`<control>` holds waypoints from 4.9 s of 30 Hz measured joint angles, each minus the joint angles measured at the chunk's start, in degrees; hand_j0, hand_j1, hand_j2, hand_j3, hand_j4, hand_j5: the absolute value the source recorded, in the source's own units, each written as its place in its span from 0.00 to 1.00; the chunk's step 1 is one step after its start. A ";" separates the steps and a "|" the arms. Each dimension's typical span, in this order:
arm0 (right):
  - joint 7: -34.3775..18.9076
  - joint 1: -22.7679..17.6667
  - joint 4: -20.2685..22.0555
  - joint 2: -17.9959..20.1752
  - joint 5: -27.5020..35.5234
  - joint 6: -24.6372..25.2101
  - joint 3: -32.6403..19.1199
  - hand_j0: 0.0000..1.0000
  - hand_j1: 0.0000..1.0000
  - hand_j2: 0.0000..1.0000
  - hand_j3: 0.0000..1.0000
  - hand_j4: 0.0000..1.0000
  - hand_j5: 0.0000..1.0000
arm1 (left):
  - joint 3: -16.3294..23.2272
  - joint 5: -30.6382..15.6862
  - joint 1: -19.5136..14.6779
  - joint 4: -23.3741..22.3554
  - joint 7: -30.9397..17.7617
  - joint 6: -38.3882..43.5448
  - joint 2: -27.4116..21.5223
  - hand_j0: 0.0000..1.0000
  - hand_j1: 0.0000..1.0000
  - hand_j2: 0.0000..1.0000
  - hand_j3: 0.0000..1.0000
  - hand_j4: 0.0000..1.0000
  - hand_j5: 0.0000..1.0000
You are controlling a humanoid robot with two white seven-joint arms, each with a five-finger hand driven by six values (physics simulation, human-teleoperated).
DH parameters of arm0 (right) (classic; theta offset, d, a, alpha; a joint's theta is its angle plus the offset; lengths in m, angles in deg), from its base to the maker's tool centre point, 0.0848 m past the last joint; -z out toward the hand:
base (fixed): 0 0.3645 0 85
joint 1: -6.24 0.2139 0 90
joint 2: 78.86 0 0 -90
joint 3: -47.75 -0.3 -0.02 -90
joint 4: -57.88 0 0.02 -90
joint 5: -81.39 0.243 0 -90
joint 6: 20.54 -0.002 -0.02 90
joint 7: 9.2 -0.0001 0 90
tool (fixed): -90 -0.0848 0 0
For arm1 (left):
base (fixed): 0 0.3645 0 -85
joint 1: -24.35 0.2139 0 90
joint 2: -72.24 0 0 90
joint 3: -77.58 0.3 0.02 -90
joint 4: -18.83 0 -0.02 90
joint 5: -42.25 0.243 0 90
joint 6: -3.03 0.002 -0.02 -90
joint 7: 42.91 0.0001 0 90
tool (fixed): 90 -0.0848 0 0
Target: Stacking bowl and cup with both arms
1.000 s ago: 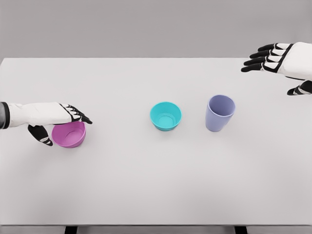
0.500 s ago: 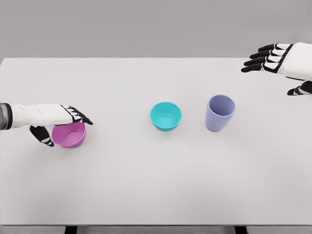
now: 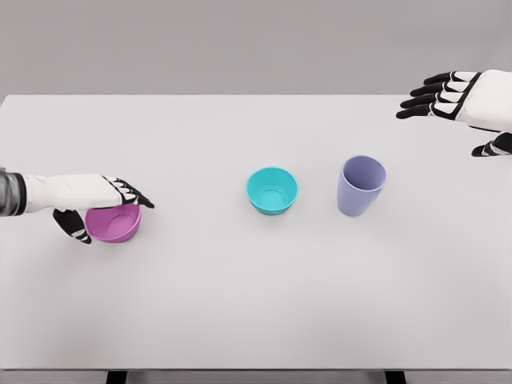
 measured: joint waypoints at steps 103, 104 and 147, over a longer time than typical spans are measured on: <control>0.00 2.37 -0.02 3.21 0.64 0.00 -0.35 1.00 1.00 1.00 1.00 1.00 1.00 | -0.80 13.88 -11.60 -0.66 -0.02 0.29 28.91 0.70 0.70 0.70 0.70 0.70 0.70; 0.00 2.46 -0.02 3.23 0.64 0.00 -0.35 1.00 1.00 1.00 1.00 1.00 1.00 | -0.51 13.94 -11.78 -1.06 -0.02 0.28 29.32 0.70 0.70 0.70 0.70 0.70 0.70; 0.01 19.16 -1.16 -2.76 -4.90 0.03 22.24 1.00 1.00 1.00 1.00 1.00 1.00 | 3.97 14.94 -12.74 -9.77 -0.02 0.03 36.08 0.73 0.73 0.73 0.73 0.73 0.73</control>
